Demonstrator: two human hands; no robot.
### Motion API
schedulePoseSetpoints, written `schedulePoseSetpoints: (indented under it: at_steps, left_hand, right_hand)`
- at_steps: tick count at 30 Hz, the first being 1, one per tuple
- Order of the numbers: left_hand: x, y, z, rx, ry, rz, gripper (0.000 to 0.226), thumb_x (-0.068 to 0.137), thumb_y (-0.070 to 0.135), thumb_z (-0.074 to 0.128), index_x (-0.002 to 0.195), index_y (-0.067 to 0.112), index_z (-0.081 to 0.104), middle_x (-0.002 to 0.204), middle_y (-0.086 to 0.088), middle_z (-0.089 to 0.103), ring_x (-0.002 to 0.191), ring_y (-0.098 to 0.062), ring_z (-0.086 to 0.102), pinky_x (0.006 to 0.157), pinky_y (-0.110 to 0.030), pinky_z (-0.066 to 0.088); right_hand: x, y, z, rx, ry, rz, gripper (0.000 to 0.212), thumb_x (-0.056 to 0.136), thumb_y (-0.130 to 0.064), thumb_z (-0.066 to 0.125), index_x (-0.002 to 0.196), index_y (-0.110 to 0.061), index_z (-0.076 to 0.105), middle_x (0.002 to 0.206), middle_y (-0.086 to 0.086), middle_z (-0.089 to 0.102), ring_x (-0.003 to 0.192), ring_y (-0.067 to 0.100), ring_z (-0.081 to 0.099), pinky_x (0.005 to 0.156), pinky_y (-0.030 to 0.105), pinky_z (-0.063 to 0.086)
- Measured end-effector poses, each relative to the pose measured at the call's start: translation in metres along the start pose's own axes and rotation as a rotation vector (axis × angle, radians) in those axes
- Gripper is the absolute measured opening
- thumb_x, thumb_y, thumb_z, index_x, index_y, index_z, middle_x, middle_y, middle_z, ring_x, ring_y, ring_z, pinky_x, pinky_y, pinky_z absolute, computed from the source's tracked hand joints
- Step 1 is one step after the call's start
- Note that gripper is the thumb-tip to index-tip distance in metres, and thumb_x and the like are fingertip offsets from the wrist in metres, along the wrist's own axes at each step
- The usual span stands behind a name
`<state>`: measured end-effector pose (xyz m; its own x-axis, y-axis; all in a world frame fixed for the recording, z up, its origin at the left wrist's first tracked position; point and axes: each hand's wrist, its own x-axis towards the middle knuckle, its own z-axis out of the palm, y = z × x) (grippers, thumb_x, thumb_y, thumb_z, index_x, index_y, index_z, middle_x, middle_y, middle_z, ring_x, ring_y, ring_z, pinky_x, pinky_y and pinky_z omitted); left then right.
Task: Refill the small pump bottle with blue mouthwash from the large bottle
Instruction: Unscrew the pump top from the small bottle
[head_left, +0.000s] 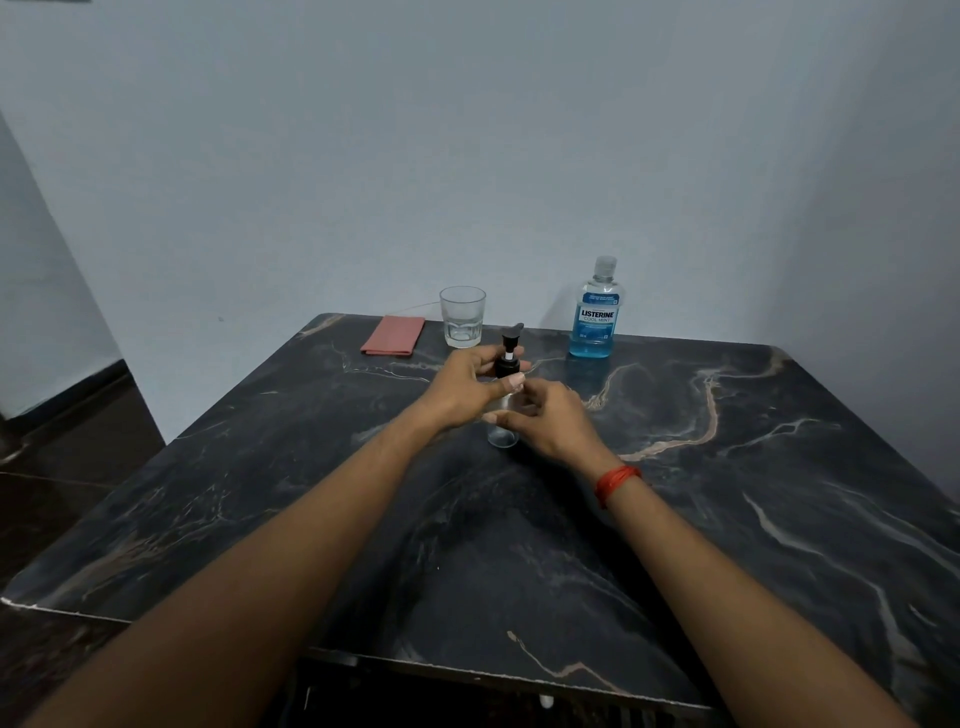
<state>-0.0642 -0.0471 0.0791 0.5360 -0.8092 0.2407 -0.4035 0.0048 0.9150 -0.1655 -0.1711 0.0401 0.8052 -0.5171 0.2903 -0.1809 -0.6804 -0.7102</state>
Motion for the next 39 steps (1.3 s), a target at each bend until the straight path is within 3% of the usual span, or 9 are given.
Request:
schedulePoseSetpoints:
  at_steps: [8,18,23,28,32,36,37,38,39]
  left_hand:
    - [0.005,-0.010,-0.011,0.084,0.149,0.051,0.036,0.078,0.027,0.087,0.108,0.026,0.069,0.100,0.010,0.071,0.091,-0.006,0.062,0.082,-0.021,0.055]
    - [0.008,-0.009,-0.004,-0.011,0.195,0.026,0.021,0.082,0.031,0.083,0.100,0.027,0.075,0.108,0.006,0.073,0.098,-0.007,0.068,0.060,-0.012,0.055]
    - [0.018,0.013,-0.008,-0.080,0.411,0.089,0.031,0.083,0.041,0.080,0.107,0.021,0.078,0.104,0.006,0.077,0.103,-0.013,0.070,0.087,-0.027,0.057]
    - [0.035,0.040,-0.036,-0.161,0.504,0.105,0.030,0.090,0.033,0.076,0.114,0.016,0.076,0.099,0.011,0.077,0.096,0.002,0.071,0.083,-0.012,0.051]
    - [0.044,0.037,-0.057,-0.084,0.476,-0.058,0.038,0.089,0.029,0.077,0.120,0.008,0.071,0.108,0.000,0.073,0.097,-0.009,0.068,0.091,-0.025,0.050]
    - [0.036,0.008,-0.064,-0.010,0.458,-0.248,0.027,0.090,0.027,0.076,0.070,0.012,0.065,0.069,0.001,0.056,0.066,-0.015,0.051,0.070,-0.029,0.039]
    - [0.033,-0.002,-0.065,0.022,0.458,-0.292,0.029,0.090,0.025,0.076,0.069,0.009,0.063,0.071,0.005,0.052,0.070,-0.018,0.054,0.068,-0.027,0.039]
    - [0.029,-0.011,-0.066,0.061,0.460,-0.340,0.026,0.089,0.025,0.077,0.075,0.006,0.067,0.076,-0.017,0.063,0.079,-0.021,0.061,0.069,-0.027,0.042]
    - [0.025,-0.021,-0.067,0.095,0.451,-0.393,0.023,0.087,0.027,0.079,0.091,0.006,0.072,0.120,0.002,0.054,0.093,-0.024,0.065,0.074,-0.029,0.048]
  right_hand:
    - [-0.001,-0.002,0.000,0.035,-0.007,-0.002,0.043,0.072,-0.045,0.085,0.105,-0.021,0.070,0.095,-0.009,0.073,0.087,0.003,0.067,0.070,0.012,0.050]
    - [-0.002,-0.001,0.000,0.044,-0.020,-0.008,0.045,0.073,-0.044,0.084,0.107,-0.020,0.068,0.095,-0.013,0.071,0.086,-0.001,0.066,0.075,0.017,0.054]
    - [-0.001,0.000,0.000,0.093,-0.040,-0.015,0.046,0.073,-0.040,0.085,0.112,-0.020,0.071,0.102,-0.008,0.076,0.092,0.002,0.071,0.090,0.031,0.058]
    - [-0.001,0.001,-0.001,0.090,-0.043,-0.011,0.049,0.073,-0.041,0.085,0.114,-0.018,0.072,0.105,-0.006,0.076,0.096,0.007,0.070,0.092,0.034,0.057]
    - [-0.001,-0.001,-0.001,0.099,-0.057,-0.003,0.050,0.073,-0.041,0.085,0.115,-0.017,0.071,0.106,-0.006,0.075,0.097,0.007,0.070,0.092,0.034,0.057]
    - [-0.004,-0.003,-0.002,0.100,-0.047,-0.003,0.047,0.074,-0.040,0.085,0.114,-0.018,0.072,0.104,-0.007,0.076,0.095,0.006,0.070,0.090,0.030,0.057]
    - [-0.005,-0.004,-0.002,0.092,-0.044,-0.003,0.046,0.074,-0.040,0.084,0.113,-0.018,0.072,0.103,-0.008,0.075,0.094,0.006,0.070,0.089,0.029,0.057]
    - [-0.005,-0.004,-0.002,0.082,-0.043,-0.001,0.045,0.075,-0.041,0.084,0.112,-0.019,0.071,0.102,-0.009,0.074,0.093,0.004,0.069,0.087,0.027,0.057]
    - [-0.006,-0.005,-0.002,0.080,-0.045,0.001,0.045,0.075,-0.042,0.084,0.111,-0.020,0.071,0.100,-0.012,0.073,0.091,0.002,0.068,0.085,0.025,0.057]
